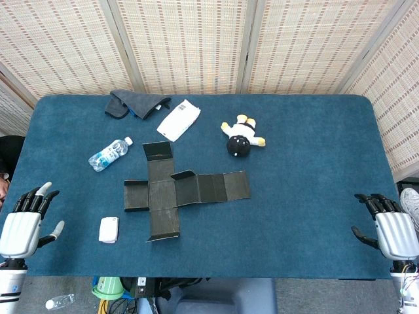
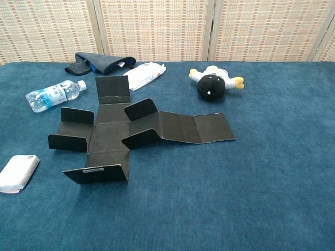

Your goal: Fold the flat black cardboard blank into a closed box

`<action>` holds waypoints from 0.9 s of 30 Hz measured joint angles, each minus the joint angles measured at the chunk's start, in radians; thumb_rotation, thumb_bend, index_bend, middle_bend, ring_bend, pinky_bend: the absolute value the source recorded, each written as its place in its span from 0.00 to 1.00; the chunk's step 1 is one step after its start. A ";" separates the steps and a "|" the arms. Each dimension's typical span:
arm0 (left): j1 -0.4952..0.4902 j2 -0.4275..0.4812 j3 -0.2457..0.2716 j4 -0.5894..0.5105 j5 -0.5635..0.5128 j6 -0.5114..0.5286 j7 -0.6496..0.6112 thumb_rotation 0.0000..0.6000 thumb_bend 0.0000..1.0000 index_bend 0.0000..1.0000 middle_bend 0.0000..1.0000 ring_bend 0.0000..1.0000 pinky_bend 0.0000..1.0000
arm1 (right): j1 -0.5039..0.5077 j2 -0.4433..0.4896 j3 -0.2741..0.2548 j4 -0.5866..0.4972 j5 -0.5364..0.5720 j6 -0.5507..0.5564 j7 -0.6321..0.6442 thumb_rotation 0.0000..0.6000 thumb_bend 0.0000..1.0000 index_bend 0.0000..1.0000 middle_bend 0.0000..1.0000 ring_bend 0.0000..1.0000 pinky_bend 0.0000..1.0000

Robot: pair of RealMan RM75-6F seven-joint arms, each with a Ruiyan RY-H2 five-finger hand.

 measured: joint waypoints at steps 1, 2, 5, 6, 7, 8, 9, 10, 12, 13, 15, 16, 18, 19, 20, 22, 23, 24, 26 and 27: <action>0.000 0.000 0.001 0.000 0.000 -0.002 0.001 1.00 0.26 0.17 0.10 0.11 0.15 | 0.000 0.000 0.000 0.000 0.001 -0.002 0.000 1.00 0.18 0.23 0.33 0.24 0.26; 0.000 0.000 0.003 0.001 0.000 -0.003 0.001 1.00 0.26 0.17 0.10 0.11 0.15 | 0.001 0.001 0.000 0.000 0.002 -0.006 0.000 1.00 0.18 0.23 0.33 0.24 0.26; 0.001 -0.002 0.005 0.003 0.000 -0.005 0.000 1.00 0.26 0.17 0.10 0.11 0.15 | 0.006 0.002 0.000 -0.001 0.001 -0.013 -0.002 1.00 0.18 0.23 0.33 0.25 0.26; 0.002 -0.003 0.006 0.004 -0.001 -0.003 -0.002 1.00 0.26 0.17 0.10 0.11 0.15 | 0.007 0.002 0.000 -0.003 -0.001 -0.014 -0.003 1.00 0.18 0.23 0.33 0.25 0.26; 0.003 -0.003 0.006 0.005 -0.001 -0.002 -0.003 1.00 0.26 0.17 0.10 0.11 0.15 | 0.008 0.003 0.000 -0.004 -0.003 -0.014 -0.004 1.00 0.18 0.23 0.33 0.25 0.26; 0.004 -0.003 0.006 0.006 -0.001 -0.002 -0.004 1.00 0.26 0.17 0.10 0.11 0.15 | 0.010 0.004 0.000 -0.006 -0.005 -0.014 -0.006 1.00 0.18 0.23 0.33 0.25 0.26; 0.004 -0.004 0.006 0.007 -0.001 -0.001 -0.005 1.00 0.26 0.17 0.10 0.11 0.15 | 0.011 0.005 0.001 -0.008 -0.007 -0.014 -0.008 1.00 0.18 0.23 0.33 0.25 0.26; 0.003 -0.004 0.005 0.009 0.000 -0.002 -0.006 1.00 0.26 0.17 0.10 0.11 0.15 | 0.012 0.006 0.002 -0.010 -0.008 -0.014 -0.010 1.00 0.18 0.23 0.33 0.25 0.26; 0.001 -0.004 0.004 0.011 0.000 -0.004 -0.009 1.00 0.26 0.17 0.10 0.11 0.15 | 0.016 0.007 0.004 -0.015 -0.009 -0.014 -0.014 1.00 0.18 0.23 0.33 0.26 0.26; -0.001 -0.004 0.004 0.012 0.000 -0.005 -0.011 1.00 0.26 0.17 0.10 0.11 0.15 | 0.018 0.007 0.005 -0.017 -0.009 -0.016 -0.018 1.00 0.18 0.23 0.33 0.26 0.27; -0.006 -0.003 0.003 0.016 0.003 -0.013 -0.013 1.00 0.26 0.17 0.10 0.11 0.15 | 0.026 0.008 0.006 -0.025 -0.009 -0.029 -0.031 1.00 0.18 0.23 0.33 0.30 0.29; -0.009 -0.003 0.003 0.018 0.004 -0.017 -0.013 1.00 0.26 0.17 0.10 0.11 0.15 | 0.032 0.009 0.007 -0.032 -0.009 -0.038 -0.040 1.00 0.18 0.23 0.33 0.34 0.34; -0.017 -0.002 0.001 0.019 0.011 -0.022 -0.017 1.00 0.26 0.17 0.10 0.11 0.15 | 0.053 0.015 0.013 -0.055 -0.011 -0.061 -0.064 1.00 0.18 0.23 0.33 0.44 0.50; -0.019 -0.002 0.001 0.019 0.014 -0.023 -0.020 1.00 0.26 0.17 0.10 0.11 0.15 | 0.064 0.018 0.016 -0.067 -0.014 -0.072 -0.074 1.00 0.18 0.23 0.34 0.50 0.61; -0.021 -0.003 0.001 0.019 0.017 -0.023 -0.021 1.00 0.26 0.17 0.10 0.11 0.15 | 0.081 0.022 0.022 -0.082 -0.018 -0.085 -0.084 1.00 0.18 0.23 0.34 0.55 0.71; -0.023 -0.005 0.002 0.020 0.024 -0.023 -0.023 1.00 0.26 0.17 0.10 0.11 0.15 | 0.105 0.025 0.034 -0.097 -0.024 -0.102 -0.098 1.00 0.18 0.23 0.34 0.62 0.81; -0.024 -0.006 0.002 0.020 0.027 -0.022 -0.024 1.00 0.26 0.17 0.10 0.11 0.15 | 0.121 0.025 0.042 -0.104 -0.025 -0.115 -0.112 1.00 0.18 0.23 0.34 0.65 0.84; -0.024 -0.008 0.003 0.022 0.029 -0.021 -0.025 1.00 0.26 0.17 0.10 0.11 0.15 | 0.133 0.025 0.048 -0.109 -0.024 -0.127 -0.124 1.00 0.18 0.23 0.34 0.68 0.86; -0.025 -0.009 0.004 0.024 0.030 -0.019 -0.026 1.00 0.26 0.17 0.10 0.11 0.15 | 0.162 0.021 0.063 -0.121 -0.015 -0.162 -0.153 1.00 0.18 0.23 0.34 0.73 0.89; -0.025 -0.009 0.004 0.025 0.031 -0.018 -0.027 1.00 0.26 0.17 0.10 0.11 0.15 | 0.175 0.019 0.069 -0.126 -0.008 -0.178 -0.165 1.00 0.18 0.23 0.34 0.76 0.91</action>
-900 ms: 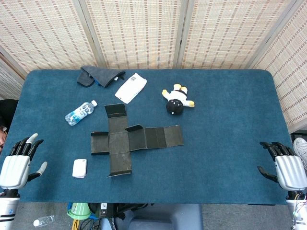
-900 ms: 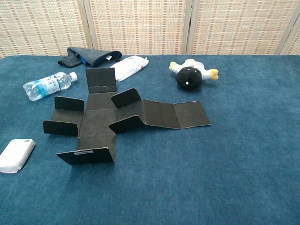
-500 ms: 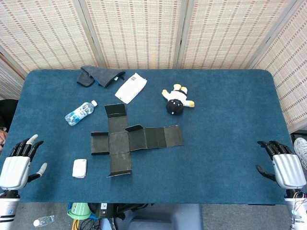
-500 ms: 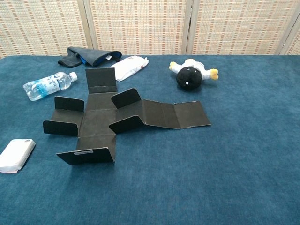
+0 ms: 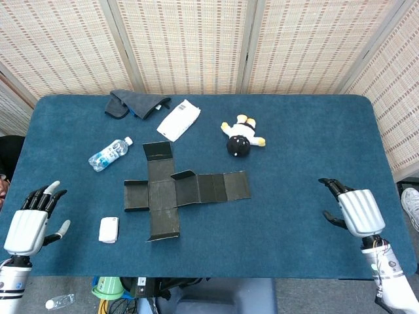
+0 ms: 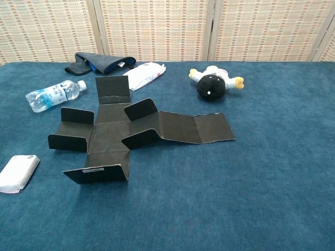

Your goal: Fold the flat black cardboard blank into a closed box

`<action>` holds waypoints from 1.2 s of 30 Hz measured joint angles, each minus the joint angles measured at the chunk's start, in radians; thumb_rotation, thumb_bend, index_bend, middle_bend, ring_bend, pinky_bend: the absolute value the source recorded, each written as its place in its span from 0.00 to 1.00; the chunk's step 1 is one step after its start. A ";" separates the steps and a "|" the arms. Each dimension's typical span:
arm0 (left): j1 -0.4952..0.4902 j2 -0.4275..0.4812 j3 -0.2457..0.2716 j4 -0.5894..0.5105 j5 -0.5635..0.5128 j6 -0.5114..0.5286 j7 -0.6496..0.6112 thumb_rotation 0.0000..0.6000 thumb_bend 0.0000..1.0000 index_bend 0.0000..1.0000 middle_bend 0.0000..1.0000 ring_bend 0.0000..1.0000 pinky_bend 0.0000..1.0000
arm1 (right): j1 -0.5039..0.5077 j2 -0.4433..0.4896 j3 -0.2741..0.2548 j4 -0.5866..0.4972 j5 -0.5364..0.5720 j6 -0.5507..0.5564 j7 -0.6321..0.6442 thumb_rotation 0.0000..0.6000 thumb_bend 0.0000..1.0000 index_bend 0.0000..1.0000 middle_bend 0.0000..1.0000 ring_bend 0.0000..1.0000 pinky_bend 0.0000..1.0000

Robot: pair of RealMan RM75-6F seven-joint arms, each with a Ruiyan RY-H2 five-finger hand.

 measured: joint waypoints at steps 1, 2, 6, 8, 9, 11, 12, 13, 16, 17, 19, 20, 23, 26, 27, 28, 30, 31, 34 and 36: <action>0.000 0.001 0.000 0.000 0.000 0.001 -0.001 1.00 0.26 0.17 0.10 0.11 0.15 | 0.013 -0.003 0.006 -0.005 0.008 -0.017 -0.011 1.00 0.18 0.23 0.34 0.78 0.93; 0.000 0.002 0.000 0.000 0.001 0.001 -0.002 1.00 0.26 0.17 0.10 0.11 0.15 | 0.031 -0.008 0.014 -0.010 0.021 -0.040 -0.025 1.00 0.18 0.23 0.34 0.79 0.95; -0.003 0.004 0.000 -0.001 0.004 0.001 -0.002 1.00 0.26 0.17 0.10 0.11 0.15 | 0.091 -0.032 0.038 -0.026 0.074 -0.117 -0.070 1.00 0.18 0.23 0.34 0.85 1.00; -0.004 0.004 0.001 -0.001 0.006 0.000 -0.002 1.00 0.26 0.17 0.10 0.11 0.15 | 0.124 -0.055 0.051 -0.031 0.108 -0.152 -0.093 1.00 0.17 0.23 0.34 0.86 1.00; -0.004 0.002 0.002 -0.001 0.008 0.000 -0.002 1.00 0.26 0.17 0.10 0.11 0.15 | 0.139 -0.067 0.056 -0.032 0.123 -0.166 -0.102 1.00 0.17 0.23 0.34 0.87 1.00; -0.005 0.001 0.003 0.000 0.009 0.000 -0.002 1.00 0.26 0.17 0.10 0.11 0.15 | 0.169 -0.095 0.068 -0.033 0.156 -0.195 -0.118 1.00 0.15 0.22 0.33 0.87 1.00; -0.005 0.000 0.003 0.000 0.011 0.000 -0.003 1.00 0.26 0.17 0.10 0.11 0.15 | 0.182 -0.103 0.072 -0.034 0.172 -0.209 -0.126 1.00 0.14 0.20 0.32 0.87 1.00; -0.005 0.000 0.004 0.000 0.012 0.001 -0.003 1.00 0.26 0.17 0.10 0.11 0.15 | 0.194 -0.109 0.075 -0.036 0.189 -0.223 -0.135 1.00 0.13 0.17 0.30 0.87 1.00; -0.005 0.001 0.004 0.000 0.014 0.005 -0.003 1.00 0.26 0.17 0.10 0.11 0.15 | 0.232 -0.126 0.086 -0.043 0.251 -0.268 -0.183 1.00 0.11 0.12 0.26 0.87 1.00; -0.005 0.002 0.004 0.000 0.014 0.005 -0.002 1.00 0.26 0.17 0.10 0.11 0.15 | 0.246 -0.133 0.089 -0.047 0.277 -0.284 -0.209 1.00 0.11 0.10 0.24 0.87 1.00; -0.004 0.002 0.005 0.000 0.016 0.006 -0.002 1.00 0.26 0.17 0.10 0.11 0.15 | 0.269 -0.143 0.093 -0.052 0.318 -0.304 -0.251 1.00 0.09 0.08 0.22 0.86 1.00; -0.004 0.002 0.006 0.000 0.016 0.006 -0.003 1.00 0.26 0.17 0.10 0.11 0.15 | 0.285 -0.150 0.095 -0.056 0.347 -0.316 -0.282 1.00 0.08 0.08 0.21 0.86 1.00; -0.004 0.002 0.007 0.001 0.018 0.008 -0.004 1.00 0.26 0.17 0.10 0.11 0.15 | 0.331 -0.173 0.099 -0.062 0.414 -0.336 -0.361 1.00 0.07 0.11 0.19 0.85 1.00; -0.004 0.002 0.007 0.002 0.018 0.009 -0.005 1.00 0.26 0.17 0.10 0.11 0.15 | 0.377 -0.202 0.101 -0.062 0.467 -0.349 -0.423 1.00 0.07 0.18 0.20 0.85 1.00; -0.004 0.002 0.006 0.002 0.020 0.010 -0.006 1.00 0.26 0.17 0.10 0.11 0.15 | 0.391 -0.213 0.101 -0.059 0.478 -0.352 -0.436 1.00 0.07 0.19 0.21 0.85 1.00; -0.004 0.002 0.007 0.001 0.021 0.011 -0.006 1.00 0.26 0.17 0.10 0.11 0.15 | 0.404 -0.227 0.102 -0.053 0.486 -0.353 -0.446 1.00 0.07 0.21 0.22 0.85 1.00; -0.005 0.002 0.008 0.002 0.024 0.011 -0.006 1.00 0.26 0.17 0.10 0.11 0.15 | 0.432 -0.261 0.102 -0.033 0.509 -0.355 -0.470 1.00 0.07 0.23 0.24 0.85 1.00; -0.005 0.002 0.009 0.002 0.025 0.011 -0.006 1.00 0.26 0.17 0.10 0.11 0.15 | 0.444 -0.276 0.101 -0.023 0.519 -0.356 -0.480 1.00 0.07 0.23 0.24 0.85 1.00; -0.006 0.004 0.009 0.002 0.025 0.011 -0.007 1.00 0.26 0.17 0.10 0.11 0.15 | 0.481 -0.315 0.100 0.010 0.557 -0.359 -0.509 1.00 0.07 0.23 0.25 0.85 1.00; -0.006 0.004 0.009 0.002 0.024 0.010 -0.007 1.00 0.26 0.17 0.10 0.11 0.15 | 0.503 -0.334 0.099 0.029 0.581 -0.362 -0.523 1.00 0.07 0.23 0.25 0.85 1.00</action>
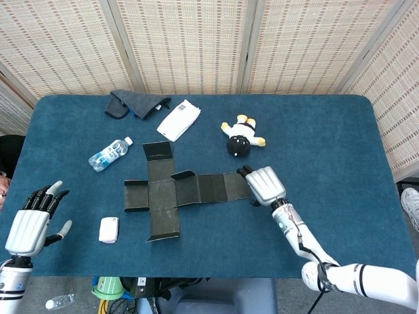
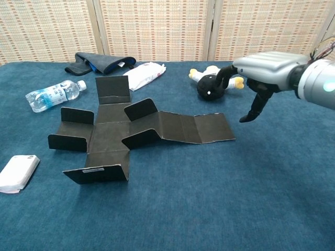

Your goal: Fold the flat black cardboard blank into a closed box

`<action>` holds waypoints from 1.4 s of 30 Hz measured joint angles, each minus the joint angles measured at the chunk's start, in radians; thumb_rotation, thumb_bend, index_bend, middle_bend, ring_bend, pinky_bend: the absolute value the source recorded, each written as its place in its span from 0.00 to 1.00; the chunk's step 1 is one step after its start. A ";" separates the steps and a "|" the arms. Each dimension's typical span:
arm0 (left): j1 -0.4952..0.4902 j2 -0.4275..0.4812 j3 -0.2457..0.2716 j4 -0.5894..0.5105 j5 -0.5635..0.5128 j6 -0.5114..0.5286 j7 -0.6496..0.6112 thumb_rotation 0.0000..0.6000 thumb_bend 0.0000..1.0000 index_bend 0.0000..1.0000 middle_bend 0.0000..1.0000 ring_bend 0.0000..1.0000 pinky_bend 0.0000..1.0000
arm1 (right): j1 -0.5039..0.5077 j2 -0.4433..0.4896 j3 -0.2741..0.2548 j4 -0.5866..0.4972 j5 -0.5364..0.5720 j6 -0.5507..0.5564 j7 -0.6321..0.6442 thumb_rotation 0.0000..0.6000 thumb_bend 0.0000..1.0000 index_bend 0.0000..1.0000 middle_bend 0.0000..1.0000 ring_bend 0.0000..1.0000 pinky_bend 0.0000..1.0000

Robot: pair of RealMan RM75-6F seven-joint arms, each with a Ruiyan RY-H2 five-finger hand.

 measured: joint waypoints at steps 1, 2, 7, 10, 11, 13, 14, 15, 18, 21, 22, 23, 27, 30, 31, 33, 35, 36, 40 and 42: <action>0.000 0.000 0.000 0.000 0.000 -0.001 0.000 1.00 0.26 0.17 0.10 0.11 0.15 | 0.009 -0.007 0.000 0.007 0.010 -0.002 -0.005 1.00 0.07 0.23 0.25 0.85 1.00; -0.001 0.000 0.000 0.000 -0.001 -0.002 0.001 1.00 0.26 0.17 0.10 0.11 0.15 | 0.021 -0.018 0.000 0.018 0.025 -0.005 -0.011 1.00 0.07 0.23 0.25 0.85 1.00; -0.005 -0.005 0.003 0.001 0.002 -0.009 0.006 1.00 0.26 0.17 0.10 0.11 0.15 | 0.075 -0.067 0.005 0.062 0.094 -0.018 -0.041 1.00 0.07 0.15 0.22 0.85 1.00; -0.006 -0.007 0.004 0.002 0.005 -0.009 0.009 1.00 0.26 0.17 0.10 0.11 0.15 | 0.113 -0.096 0.007 0.082 0.143 -0.022 -0.073 1.00 0.07 0.13 0.21 0.84 1.00; -0.006 -0.008 0.004 0.002 0.005 -0.008 0.009 1.00 0.26 0.17 0.10 0.11 0.15 | 0.128 -0.108 0.007 0.088 0.164 -0.022 -0.086 1.00 0.07 0.12 0.20 0.84 1.00; -0.006 -0.010 0.005 0.004 0.005 -0.007 0.008 1.00 0.26 0.17 0.10 0.11 0.15 | 0.149 -0.126 0.007 0.098 0.195 -0.021 -0.104 1.00 0.07 0.10 0.19 0.84 1.00; -0.006 -0.010 0.006 0.004 0.006 -0.007 0.008 1.00 0.26 0.17 0.10 0.11 0.15 | 0.162 -0.137 0.008 0.105 0.217 -0.020 -0.114 1.00 0.07 0.09 0.19 0.84 1.00; -0.006 -0.011 0.007 0.005 0.006 -0.008 0.009 1.00 0.26 0.17 0.10 0.11 0.15 | 0.172 -0.146 0.008 0.110 0.233 -0.020 -0.120 1.00 0.07 0.09 0.19 0.84 1.00; -0.005 -0.012 0.009 0.006 0.007 -0.009 0.010 1.00 0.26 0.17 0.10 0.11 0.15 | 0.203 -0.174 0.012 0.124 0.291 -0.018 -0.138 1.00 0.06 0.09 0.19 0.84 1.00; -0.005 -0.014 0.011 0.007 0.008 -0.009 0.009 1.00 0.26 0.17 0.10 0.11 0.15 | 0.234 -0.203 0.017 0.142 0.351 -0.015 -0.150 1.00 0.05 0.09 0.19 0.84 1.00; -0.005 -0.015 0.012 0.008 0.009 -0.010 0.008 1.00 0.26 0.17 0.10 0.11 0.15 | 0.242 -0.211 0.018 0.148 0.368 -0.014 -0.154 1.00 0.05 0.09 0.19 0.84 1.00; -0.005 -0.015 0.012 0.009 0.009 -0.010 0.007 1.00 0.26 0.17 0.10 0.11 0.15 | 0.254 -0.222 0.019 0.159 0.390 -0.013 -0.158 1.00 0.05 0.09 0.19 0.84 1.00; -0.005 -0.015 0.014 0.013 0.010 -0.011 0.003 1.00 0.26 0.17 0.10 0.11 0.15 | 0.292 -0.255 0.023 0.202 0.450 -0.012 -0.170 1.00 0.04 0.09 0.19 0.84 1.00; -0.006 -0.014 0.014 0.015 0.010 -0.013 -0.001 1.00 0.26 0.17 0.10 0.11 0.15 | 0.319 -0.274 0.025 0.235 0.482 -0.011 -0.178 1.00 0.04 0.09 0.19 0.84 1.00; -0.007 -0.014 0.014 0.015 0.010 -0.014 -0.001 1.00 0.26 0.17 0.10 0.11 0.15 | 0.325 -0.278 0.026 0.242 0.491 -0.011 -0.180 1.00 0.04 0.09 0.19 0.83 1.00; -0.007 -0.014 0.015 0.016 0.010 -0.014 -0.002 1.00 0.26 0.17 0.10 0.11 0.15 | 0.339 -0.288 0.025 0.256 0.509 -0.013 -0.186 1.00 0.04 0.09 0.18 0.83 1.00; -0.007 -0.014 0.015 0.017 0.011 -0.015 -0.004 1.00 0.26 0.17 0.10 0.11 0.15 | 0.349 -0.299 0.024 0.268 0.530 -0.017 -0.190 1.00 0.03 0.09 0.18 0.83 1.00; -0.007 -0.014 0.016 0.018 0.011 -0.015 -0.006 1.00 0.26 0.17 0.10 0.11 0.15 | 0.354 -0.303 0.023 0.272 0.540 -0.019 -0.192 1.00 0.03 0.09 0.18 0.83 1.00; -0.006 -0.015 0.017 0.025 0.011 -0.016 -0.011 1.00 0.26 0.17 0.10 0.11 0.15 | 0.377 -0.326 0.018 0.297 0.572 -0.023 -0.199 1.00 0.00 0.09 0.17 0.83 1.00; -0.006 -0.016 0.019 0.029 0.009 -0.017 -0.015 1.00 0.26 0.17 0.10 0.11 0.15 | 0.385 -0.334 0.017 0.309 0.582 -0.024 -0.200 1.00 0.00 0.09 0.17 0.83 1.00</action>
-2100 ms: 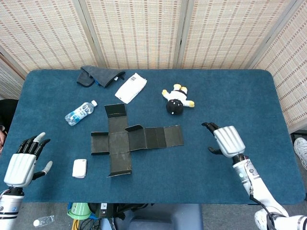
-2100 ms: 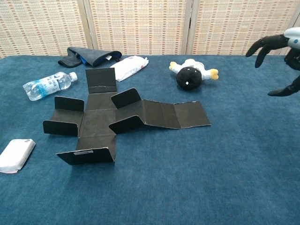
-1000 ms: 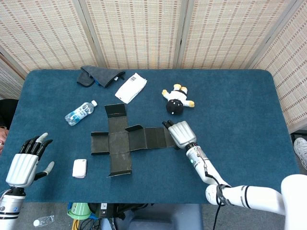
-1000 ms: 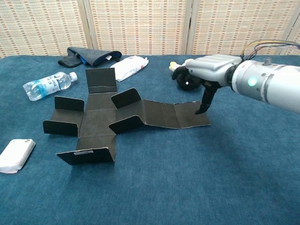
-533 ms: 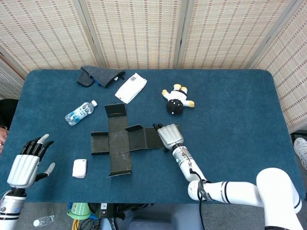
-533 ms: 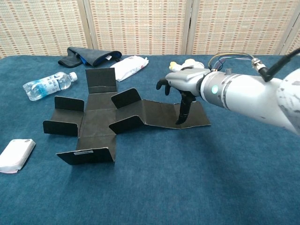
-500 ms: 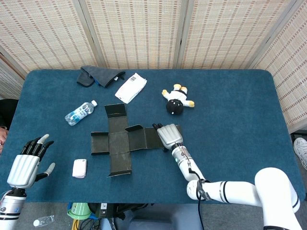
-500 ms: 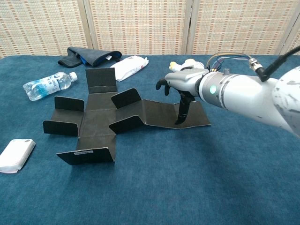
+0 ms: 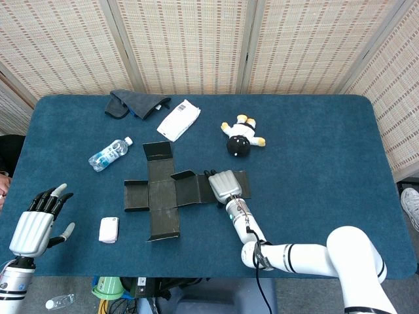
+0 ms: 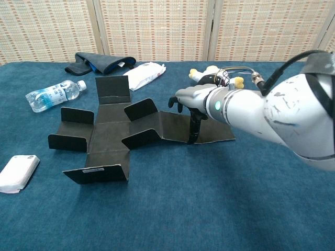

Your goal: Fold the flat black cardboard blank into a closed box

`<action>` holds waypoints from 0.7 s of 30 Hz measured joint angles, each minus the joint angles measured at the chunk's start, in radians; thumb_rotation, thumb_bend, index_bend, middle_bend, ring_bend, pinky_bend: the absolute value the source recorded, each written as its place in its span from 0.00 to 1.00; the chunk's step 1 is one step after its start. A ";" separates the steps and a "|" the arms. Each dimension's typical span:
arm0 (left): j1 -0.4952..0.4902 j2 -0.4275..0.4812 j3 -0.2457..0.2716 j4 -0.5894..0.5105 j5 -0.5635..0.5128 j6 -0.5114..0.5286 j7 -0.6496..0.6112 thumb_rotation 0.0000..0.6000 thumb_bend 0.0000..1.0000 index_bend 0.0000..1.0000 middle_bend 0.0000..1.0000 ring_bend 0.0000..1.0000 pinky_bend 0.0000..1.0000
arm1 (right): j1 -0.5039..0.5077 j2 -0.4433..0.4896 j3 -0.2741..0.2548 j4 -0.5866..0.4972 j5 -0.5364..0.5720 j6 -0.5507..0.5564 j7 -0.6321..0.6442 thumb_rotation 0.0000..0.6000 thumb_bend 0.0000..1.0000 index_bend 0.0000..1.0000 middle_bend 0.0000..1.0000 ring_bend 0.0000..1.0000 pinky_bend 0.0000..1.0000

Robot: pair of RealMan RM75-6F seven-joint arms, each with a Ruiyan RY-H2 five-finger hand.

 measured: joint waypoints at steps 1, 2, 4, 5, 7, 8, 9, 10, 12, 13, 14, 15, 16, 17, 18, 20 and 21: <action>0.000 0.000 0.001 0.002 -0.001 -0.001 -0.002 1.00 0.26 0.17 0.10 0.11 0.15 | 0.004 -0.003 0.000 0.005 0.004 0.000 -0.001 1.00 0.00 0.09 0.17 0.83 1.00; 0.000 0.001 0.001 0.003 -0.002 -0.002 -0.003 1.00 0.26 0.17 0.10 0.11 0.15 | 0.010 -0.007 0.000 0.013 0.010 0.000 -0.004 1.00 0.00 0.09 0.17 0.83 1.00; 0.001 0.001 0.002 0.007 -0.003 -0.003 -0.007 1.00 0.26 0.17 0.10 0.11 0.15 | 0.021 -0.014 -0.001 0.026 0.019 0.000 -0.012 1.00 0.00 0.09 0.17 0.83 1.00; 0.001 0.001 0.002 0.008 -0.004 -0.004 -0.009 1.00 0.26 0.17 0.10 0.11 0.15 | 0.028 -0.019 -0.002 0.034 0.026 0.000 -0.019 1.00 0.00 0.09 0.17 0.83 1.00; 0.002 0.002 0.002 0.013 -0.005 -0.004 -0.014 1.00 0.26 0.17 0.10 0.11 0.15 | 0.036 -0.026 -0.004 0.046 0.036 -0.003 -0.025 1.00 0.00 0.09 0.17 0.83 1.00; 0.002 0.002 0.003 0.014 -0.006 -0.005 -0.017 1.00 0.26 0.17 0.10 0.11 0.15 | 0.041 -0.031 -0.004 0.054 0.043 -0.006 -0.027 1.00 0.00 0.09 0.17 0.83 1.00; 0.003 0.002 0.003 0.016 -0.006 -0.005 -0.020 1.00 0.26 0.17 0.10 0.11 0.15 | 0.044 -0.035 -0.005 0.060 0.048 -0.009 -0.028 1.00 0.00 0.09 0.17 0.83 1.00; 0.003 0.002 0.004 0.018 -0.006 -0.004 -0.023 1.00 0.26 0.17 0.10 0.11 0.15 | 0.047 -0.039 -0.005 0.066 0.052 -0.012 -0.029 1.00 0.00 0.09 0.17 0.83 1.00; 0.004 0.003 0.005 0.023 -0.007 -0.005 -0.027 1.00 0.26 0.17 0.10 0.11 0.15 | 0.052 -0.047 -0.006 0.082 0.055 -0.018 -0.029 1.00 0.00 0.09 0.17 0.82 1.00; 0.005 0.003 0.005 0.024 -0.007 -0.005 -0.030 1.00 0.26 0.17 0.10 0.11 0.15 | 0.054 -0.051 -0.005 0.088 0.055 -0.020 -0.027 1.00 0.00 0.09 0.17 0.82 1.00; 0.006 0.004 0.006 0.026 -0.008 -0.006 -0.032 1.00 0.26 0.17 0.10 0.11 0.15 | 0.058 -0.056 -0.005 0.096 0.055 -0.022 -0.026 1.00 0.00 0.09 0.17 0.82 1.00; 0.006 0.005 0.006 0.028 -0.010 -0.006 -0.035 1.00 0.26 0.17 0.10 0.11 0.15 | 0.060 -0.060 -0.006 0.102 0.056 -0.023 -0.026 1.00 0.00 0.09 0.17 0.82 1.00; 0.007 0.005 0.006 0.029 -0.010 -0.006 -0.036 1.00 0.26 0.17 0.10 0.11 0.15 | 0.063 -0.063 -0.006 0.106 0.056 -0.024 -0.026 1.00 0.00 0.09 0.17 0.82 1.00; 0.007 0.005 0.006 0.031 -0.011 -0.006 -0.037 1.00 0.26 0.17 0.10 0.11 0.15 | 0.066 -0.068 -0.006 0.112 0.057 -0.024 -0.026 1.00 0.00 0.09 0.17 0.82 1.00; 0.007 0.005 0.006 0.032 -0.012 -0.006 -0.040 1.00 0.26 0.17 0.10 0.11 0.15 | 0.068 -0.070 -0.007 0.116 0.057 -0.025 -0.027 1.00 0.00 0.09 0.17 0.82 1.00; 0.008 0.004 0.007 0.034 -0.011 -0.006 -0.043 1.00 0.26 0.17 0.10 0.11 0.15 | 0.073 -0.074 -0.008 0.125 0.061 -0.027 -0.031 1.00 0.00 0.09 0.17 0.82 1.00; 0.008 0.003 0.007 0.036 -0.011 -0.006 -0.044 1.00 0.26 0.17 0.10 0.11 0.15 | 0.075 -0.075 -0.009 0.129 0.062 -0.028 -0.034 1.00 0.00 0.09 0.17 0.82 1.00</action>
